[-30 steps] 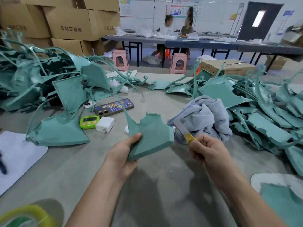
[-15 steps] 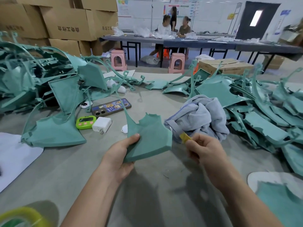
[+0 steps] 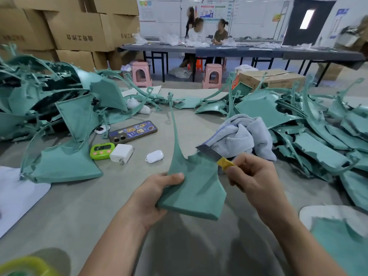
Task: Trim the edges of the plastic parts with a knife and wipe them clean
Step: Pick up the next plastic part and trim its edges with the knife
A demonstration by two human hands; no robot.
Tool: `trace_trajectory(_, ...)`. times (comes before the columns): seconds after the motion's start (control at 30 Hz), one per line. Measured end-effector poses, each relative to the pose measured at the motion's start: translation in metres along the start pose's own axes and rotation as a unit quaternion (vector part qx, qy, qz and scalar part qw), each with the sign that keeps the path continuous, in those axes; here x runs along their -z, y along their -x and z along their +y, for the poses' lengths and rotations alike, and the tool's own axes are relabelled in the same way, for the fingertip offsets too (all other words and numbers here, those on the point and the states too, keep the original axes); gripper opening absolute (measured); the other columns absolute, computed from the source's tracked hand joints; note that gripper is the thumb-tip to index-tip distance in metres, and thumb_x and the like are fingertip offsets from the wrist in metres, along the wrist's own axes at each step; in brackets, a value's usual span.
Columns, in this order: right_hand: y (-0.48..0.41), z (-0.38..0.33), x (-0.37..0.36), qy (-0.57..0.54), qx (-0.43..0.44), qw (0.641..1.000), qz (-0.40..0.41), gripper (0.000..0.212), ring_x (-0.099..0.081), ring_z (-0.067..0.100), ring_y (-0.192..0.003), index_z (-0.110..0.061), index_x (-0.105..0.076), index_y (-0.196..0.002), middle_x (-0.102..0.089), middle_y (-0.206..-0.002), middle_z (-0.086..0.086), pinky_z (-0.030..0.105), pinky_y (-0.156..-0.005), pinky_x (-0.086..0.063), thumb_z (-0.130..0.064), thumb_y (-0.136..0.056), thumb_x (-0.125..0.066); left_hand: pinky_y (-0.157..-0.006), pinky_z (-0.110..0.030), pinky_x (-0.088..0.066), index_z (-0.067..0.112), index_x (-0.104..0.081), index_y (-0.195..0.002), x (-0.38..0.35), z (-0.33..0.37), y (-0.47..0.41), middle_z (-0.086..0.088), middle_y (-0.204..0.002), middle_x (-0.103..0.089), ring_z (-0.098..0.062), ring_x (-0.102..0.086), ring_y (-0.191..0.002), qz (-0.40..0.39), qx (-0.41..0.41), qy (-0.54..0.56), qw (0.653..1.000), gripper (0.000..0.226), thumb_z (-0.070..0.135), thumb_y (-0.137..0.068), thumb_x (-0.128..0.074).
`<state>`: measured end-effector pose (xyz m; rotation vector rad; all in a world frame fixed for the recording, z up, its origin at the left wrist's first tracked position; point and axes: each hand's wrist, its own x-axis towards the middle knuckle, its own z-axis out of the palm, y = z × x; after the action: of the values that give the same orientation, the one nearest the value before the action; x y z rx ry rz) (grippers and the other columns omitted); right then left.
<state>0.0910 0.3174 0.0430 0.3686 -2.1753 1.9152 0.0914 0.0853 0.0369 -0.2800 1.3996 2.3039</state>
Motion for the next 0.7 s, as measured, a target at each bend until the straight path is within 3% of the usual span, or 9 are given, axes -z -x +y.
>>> trace_trajectory(0.1, 0.002, -0.005, 0.007, -0.051, -0.036, 0.988, -0.141, 0.020, -0.040, 0.015, -0.052, -0.008, -0.058, -0.067, -0.055, -0.058, 0.012, 0.022, -0.048, -0.031, -0.008, -0.083, -0.069, -0.080, -0.038, -0.063, 0.004, -0.082, -0.088, 0.001, -0.001, -0.001, -0.021, -0.108, -0.075, -0.030, -0.076, -0.088, 0.004, 0.002, 0.009, 1.000, 0.024, 0.011, -0.069, -0.069)
trace_trajectory(0.13, 0.002, -0.005, 0.007, -0.064, -0.051, 0.984, -0.155, 0.020, -0.040, 0.015, -0.052, -0.009, -0.057, -0.066, -0.054, -0.058, 0.012, 0.021, -0.049, -0.031, -0.008, -0.084, -0.068, -0.079, -0.038, -0.063, 0.003, -0.082, -0.089, 0.002, -0.001, 0.000, -0.021, -0.109, -0.075, -0.031, -0.076, -0.088, 0.000, 0.006, 0.010, 1.000, 0.025, 0.011, -0.068, -0.070)
trace_trajectory(0.3, -0.005, 0.006, 0.006, -0.089, -0.105, 0.990, 0.037, 0.032, -0.036, 0.017, -0.053, -0.019, -0.062, -0.061, -0.051, -0.057, 0.010, 0.024, -0.048, -0.026, -0.004, -0.087, -0.071, -0.072, -0.038, -0.063, 0.000, -0.081, -0.092, 0.000, 0.000, 0.004, -0.021, -0.111, -0.074, -0.032, -0.076, -0.089, -0.018, 0.050, 0.045, 0.998, 0.033, 0.011, -0.061, -0.074)
trace_trajectory(0.37, -0.004, 0.004, 0.012, -0.158, -0.114, 0.981, -0.005, 0.026, -0.035, 0.019, -0.056, -0.016, -0.058, -0.063, -0.051, -0.060, 0.011, 0.030, -0.053, -0.023, -0.004, -0.083, -0.070, -0.075, -0.039, -0.062, -0.002, -0.081, -0.089, 0.000, 0.001, 0.003, -0.021, -0.111, -0.074, -0.031, -0.076, -0.087, -0.008, 0.056, 0.062, 0.996, 0.030, 0.009, -0.062, -0.072)
trace_trajectory(0.47, 0.001, -0.002, 0.011, -0.176, -0.096, 0.971, -0.131, 0.017, -0.040, 0.017, -0.053, -0.011, -0.059, -0.066, -0.053, -0.059, 0.015, 0.021, -0.049, -0.030, -0.007, -0.078, -0.070, -0.075, -0.040, -0.060, -0.005, -0.080, -0.089, 0.000, 0.001, 0.004, -0.022, -0.109, -0.074, -0.032, -0.077, -0.083, 0.001, 0.065, 0.092, 0.994, 0.032, 0.006, -0.060, -0.073)
trace_trajectory(0.5, 0.002, -0.001, 0.006, -0.152, -0.084, 0.976, -0.133, 0.018, -0.041, 0.017, -0.052, -0.010, -0.060, -0.067, -0.054, -0.060, 0.016, 0.021, -0.048, -0.033, -0.005, -0.081, -0.070, -0.066, -0.038, -0.061, -0.006, -0.079, -0.088, -0.001, 0.002, 0.005, -0.022, -0.104, -0.075, -0.031, -0.077, -0.078, -0.001, 0.069, 0.101, 0.992, 0.030, 0.006, -0.062, -0.072)
trace_trajectory(0.57, 0.001, 0.005, -0.002, -0.109, -0.073, 0.990, -0.057, 0.023, -0.041, 0.017, -0.054, -0.010, -0.062, -0.068, -0.056, -0.062, 0.016, 0.022, -0.049, -0.033, -0.001, -0.088, -0.069, -0.047, -0.029, -0.057, -0.005, -0.079, -0.077, -0.001, 0.003, 0.005, -0.019, -0.085, -0.077, -0.026, -0.075, -0.063, 0.016, 0.064, 0.119, 0.991, 0.019, 0.005, -0.066, -0.069)
trace_trajectory(0.63, -0.002, 0.008, -0.002, -0.102, -0.076, 0.992, 0.022, 0.026, -0.039, 0.018, -0.055, -0.013, -0.064, -0.067, -0.054, -0.061, 0.014, 0.023, -0.049, -0.030, 0.000, -0.090, -0.068, -0.042, -0.025, -0.053, -0.003, -0.078, -0.069, 0.000, 0.005, 0.003, -0.016, -0.076, -0.076, -0.023, -0.073, -0.056, 0.043, 0.042, 0.131, 0.990, 0.014, 0.005, -0.065, -0.068)
trace_trajectory(0.7, -0.001, 0.007, 0.005, -0.127, -0.079, 0.989, -0.014, 0.024, -0.038, 0.018, -0.055, -0.012, -0.062, -0.064, -0.053, -0.061, 0.014, 0.023, -0.049, -0.029, -0.001, -0.084, -0.069, -0.043, -0.026, -0.054, -0.003, -0.079, -0.070, 0.001, 0.006, 0.001, -0.016, -0.079, -0.077, -0.023, -0.074, -0.059, 0.050, 0.031, 0.135, 0.989, 0.014, 0.005, -0.065, -0.068)
